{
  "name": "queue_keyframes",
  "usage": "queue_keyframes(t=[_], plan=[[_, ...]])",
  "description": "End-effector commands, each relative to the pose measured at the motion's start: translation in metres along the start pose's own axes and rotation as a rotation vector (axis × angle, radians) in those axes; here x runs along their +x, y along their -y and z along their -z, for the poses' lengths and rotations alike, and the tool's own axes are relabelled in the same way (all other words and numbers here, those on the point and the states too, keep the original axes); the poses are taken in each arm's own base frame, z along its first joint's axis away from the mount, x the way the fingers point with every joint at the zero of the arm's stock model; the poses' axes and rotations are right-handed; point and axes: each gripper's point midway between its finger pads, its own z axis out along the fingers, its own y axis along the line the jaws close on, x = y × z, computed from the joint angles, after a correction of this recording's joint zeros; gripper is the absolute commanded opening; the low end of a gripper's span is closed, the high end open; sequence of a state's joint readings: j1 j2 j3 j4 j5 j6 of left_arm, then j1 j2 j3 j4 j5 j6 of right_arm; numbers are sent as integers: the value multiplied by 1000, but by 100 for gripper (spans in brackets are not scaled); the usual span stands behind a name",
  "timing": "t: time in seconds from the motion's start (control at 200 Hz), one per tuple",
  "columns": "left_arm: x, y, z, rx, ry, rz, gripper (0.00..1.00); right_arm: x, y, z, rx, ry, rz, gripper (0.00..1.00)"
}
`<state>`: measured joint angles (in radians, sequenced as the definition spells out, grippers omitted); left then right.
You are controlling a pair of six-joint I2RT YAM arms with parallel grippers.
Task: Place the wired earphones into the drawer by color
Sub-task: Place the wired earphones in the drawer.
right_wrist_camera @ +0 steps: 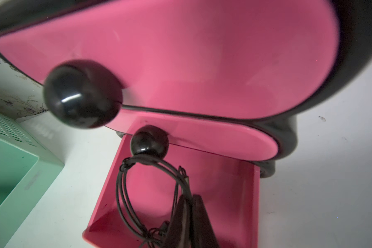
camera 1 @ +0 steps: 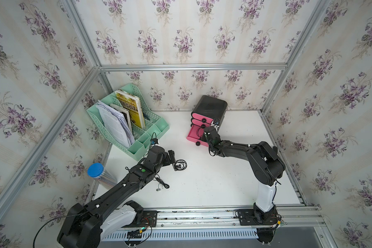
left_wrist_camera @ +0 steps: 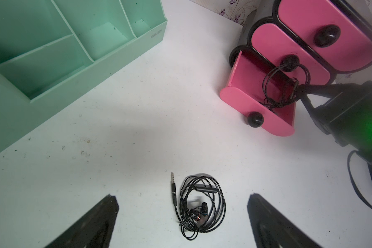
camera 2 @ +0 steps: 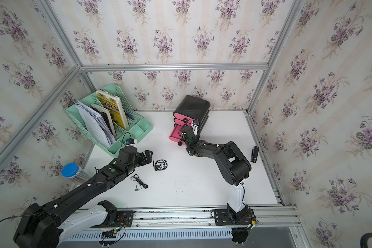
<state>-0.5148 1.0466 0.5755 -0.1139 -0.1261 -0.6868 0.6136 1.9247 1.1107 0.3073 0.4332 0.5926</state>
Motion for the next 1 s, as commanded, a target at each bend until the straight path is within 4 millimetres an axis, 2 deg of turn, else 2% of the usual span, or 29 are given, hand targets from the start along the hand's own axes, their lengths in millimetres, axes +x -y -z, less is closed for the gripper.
queue_keyframes(t=[0.0,0.12,0.37,0.674,0.829,0.894,0.994], plan=[[-5,3,2,11,16,-2,99,-1,-3,2,-19,-17,17,14],[-5,2,2,10,19,-2,99,-1,-4,3,-35,-27,13,23],[-5,2,3,13,21,1,99,-3,-5,10,-64,-45,6,33],[-6,3,6,16,20,-11,99,-13,-5,32,-101,-55,6,34],[-2,3,8,10,-20,-45,99,-16,-7,52,-152,-82,55,37],[1,5,9,14,-45,-66,99,-16,-3,61,-154,-94,80,44],[8,7,7,14,-99,-93,99,-12,6,77,-150,-123,128,62]])
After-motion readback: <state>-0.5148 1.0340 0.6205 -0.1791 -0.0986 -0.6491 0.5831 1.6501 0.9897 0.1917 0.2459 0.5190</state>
